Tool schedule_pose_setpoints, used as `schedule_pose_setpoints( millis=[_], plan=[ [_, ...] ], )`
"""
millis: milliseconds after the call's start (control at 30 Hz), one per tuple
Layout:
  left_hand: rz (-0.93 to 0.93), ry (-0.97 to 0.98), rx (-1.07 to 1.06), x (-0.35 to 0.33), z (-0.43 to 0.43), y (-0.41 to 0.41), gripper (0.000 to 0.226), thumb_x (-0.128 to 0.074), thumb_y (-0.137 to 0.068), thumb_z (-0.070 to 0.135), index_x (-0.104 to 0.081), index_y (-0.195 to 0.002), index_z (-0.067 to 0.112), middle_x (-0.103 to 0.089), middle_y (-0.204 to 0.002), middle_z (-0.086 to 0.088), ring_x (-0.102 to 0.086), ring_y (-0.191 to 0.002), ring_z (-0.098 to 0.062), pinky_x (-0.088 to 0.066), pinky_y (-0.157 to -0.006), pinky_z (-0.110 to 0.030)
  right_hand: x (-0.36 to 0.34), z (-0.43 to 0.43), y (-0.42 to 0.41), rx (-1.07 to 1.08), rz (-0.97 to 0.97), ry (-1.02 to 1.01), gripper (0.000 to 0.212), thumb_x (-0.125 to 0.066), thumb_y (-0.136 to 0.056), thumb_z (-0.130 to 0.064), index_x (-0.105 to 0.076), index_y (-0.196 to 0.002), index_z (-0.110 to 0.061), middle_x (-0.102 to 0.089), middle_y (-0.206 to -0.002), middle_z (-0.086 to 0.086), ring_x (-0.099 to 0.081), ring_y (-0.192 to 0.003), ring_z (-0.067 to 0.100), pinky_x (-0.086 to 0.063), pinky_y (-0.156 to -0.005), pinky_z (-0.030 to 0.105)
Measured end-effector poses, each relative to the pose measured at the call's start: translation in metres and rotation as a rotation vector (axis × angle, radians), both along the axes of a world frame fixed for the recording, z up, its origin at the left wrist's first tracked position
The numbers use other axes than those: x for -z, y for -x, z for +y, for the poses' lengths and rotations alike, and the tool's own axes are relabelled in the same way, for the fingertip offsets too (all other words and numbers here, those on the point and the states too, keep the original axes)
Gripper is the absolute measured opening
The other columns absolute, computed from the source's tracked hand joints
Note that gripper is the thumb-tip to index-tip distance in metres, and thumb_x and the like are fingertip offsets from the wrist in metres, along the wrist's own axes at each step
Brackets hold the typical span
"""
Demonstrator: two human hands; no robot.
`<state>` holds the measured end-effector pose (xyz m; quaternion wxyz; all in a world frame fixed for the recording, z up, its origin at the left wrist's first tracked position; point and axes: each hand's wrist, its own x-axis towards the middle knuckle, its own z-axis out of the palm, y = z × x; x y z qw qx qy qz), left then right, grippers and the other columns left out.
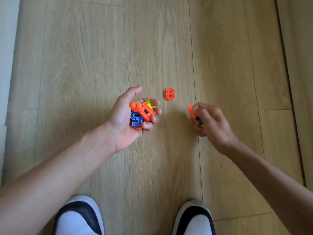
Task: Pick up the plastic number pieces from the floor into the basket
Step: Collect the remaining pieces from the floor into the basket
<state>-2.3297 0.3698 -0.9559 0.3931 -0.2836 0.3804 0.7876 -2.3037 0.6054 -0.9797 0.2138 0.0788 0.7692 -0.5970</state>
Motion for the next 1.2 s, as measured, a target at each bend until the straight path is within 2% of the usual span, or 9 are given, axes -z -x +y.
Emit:
schedule_pose_setpoints(
  millis=[67,167,367,467,633,733,800,1033,1200],
  plan=[
    [-0.002,-0.010,-0.002,0.000,0.000,0.000,0.046,-0.045,-0.091,0.046,-0.062,-0.090,0.004,-0.061,-0.079,-0.013,-0.051,-0.057,-0.017,-0.031,-0.041,-0.019,-0.005,-0.004,0.004,0.133,-0.255,0.489,0.026,-0.038,-0.095,-0.017,-0.048,-0.072,-0.014,-0.041,-0.064,0.002,-0.030,-0.045,0.011,-0.027,-0.043,0.024],
    [-0.015,-0.019,-0.005,0.002,0.001,0.000,0.046,-0.045,-0.090,0.047,-0.063,-0.091,0.004,-0.061,-0.079,-0.013,-0.051,-0.057,-0.017,-0.031,-0.041,-0.019,-0.008,-0.013,0.006,0.079,-0.449,0.884,0.020,-0.037,-0.084,-0.023,-0.048,-0.070,-0.013,-0.046,-0.062,0.003,-0.024,-0.042,0.012,-0.028,-0.040,0.021],
    [-0.029,-0.022,-0.018,0.004,0.000,-0.001,0.046,-0.048,-0.089,0.046,-0.064,-0.088,0.003,-0.062,-0.077,-0.013,-0.052,-0.055,-0.018,-0.032,-0.040,-0.019,-0.008,-0.022,0.013,0.010,-0.469,0.981,0.044,-0.032,-0.093,-0.035,-0.055,-0.067,-0.009,-0.051,-0.061,0.008,-0.029,-0.039,0.013,-0.028,-0.040,0.020],
    [-0.024,-0.021,-0.016,0.005,-0.001,0.000,0.046,-0.047,-0.089,0.047,-0.064,-0.088,0.004,-0.062,-0.078,-0.013,-0.051,-0.057,-0.018,-0.031,-0.041,-0.019,-0.006,-0.021,0.022,0.075,-0.401,0.795,0.050,-0.036,-0.100,-0.044,-0.059,-0.070,-0.010,-0.056,-0.067,0.010,-0.041,-0.043,0.013,-0.030,-0.041,0.021],
    [-0.027,-0.016,-0.010,0.006,0.000,0.000,0.047,-0.047,-0.090,0.047,-0.064,-0.089,0.003,-0.061,-0.080,-0.013,-0.050,-0.058,-0.018,-0.031,-0.040,-0.019,-0.003,-0.023,0.048,0.088,-0.055,0.072,0.026,-0.042,-0.101,-0.014,-0.063,-0.086,-0.012,-0.054,-0.061,0.001,-0.040,-0.047,0.011,-0.029,-0.042,0.024],
    [-0.029,-0.017,-0.005,0.007,0.001,-0.001,0.047,-0.047,-0.089,0.047,-0.064,-0.089,0.004,-0.061,-0.081,-0.013,-0.050,-0.058,-0.018,-0.031,-0.040,-0.019,0.002,-0.031,0.058,-0.248,0.362,-0.662,0.019,-0.041,-0.103,-0.025,-0.056,-0.098,-0.016,-0.050,-0.054,-0.007,-0.048,-0.046,0.014,-0.034,-0.045,0.029],
    [-0.030,-0.015,-0.003,0.007,0.001,-0.001,0.046,-0.047,-0.090,0.047,-0.064,-0.088,0.004,-0.060,-0.080,-0.013,-0.050,-0.058,-0.018,-0.031,-0.040,-0.019,0.007,-0.037,0.059,-0.436,0.463,-0.929,0.023,-0.034,-0.106,-0.035,-0.047,-0.109,-0.016,-0.049,-0.056,-0.005,-0.050,-0.047,0.023,-0.035,-0.044,0.031],
    [-0.018,-0.007,-0.010,0.007,0.000,0.000,0.046,-0.047,-0.090,0.046,-0.064,-0.088,0.003,-0.061,-0.080,-0.013,-0.050,-0.058,-0.017,-0.031,-0.040,-0.019,0.020,-0.049,0.063,-0.513,0.467,-1.127,0.041,-0.039,-0.102,-0.051,-0.038,-0.118,-0.014,-0.051,-0.065,0.003,-0.050,-0.052,0.029,-0.037,-0.047,0.032],
    [-0.011,-0.005,0.018,0.003,0.012,-0.001,0.045,-0.047,-0.090,0.045,-0.063,-0.085,0.003,-0.060,-0.078,-0.013,-0.049,-0.056,-0.018,-0.030,-0.039,-0.018,0.013,-0.042,0.059,-0.392,0.389,-0.950,0.037,-0.046,-0.101,-0.047,-0.047,-0.108,-0.012,-0.053,-0.066,-0.003,-0.051,-0.058,0.027,-0.034,-0.051,0.033]
  ],
)
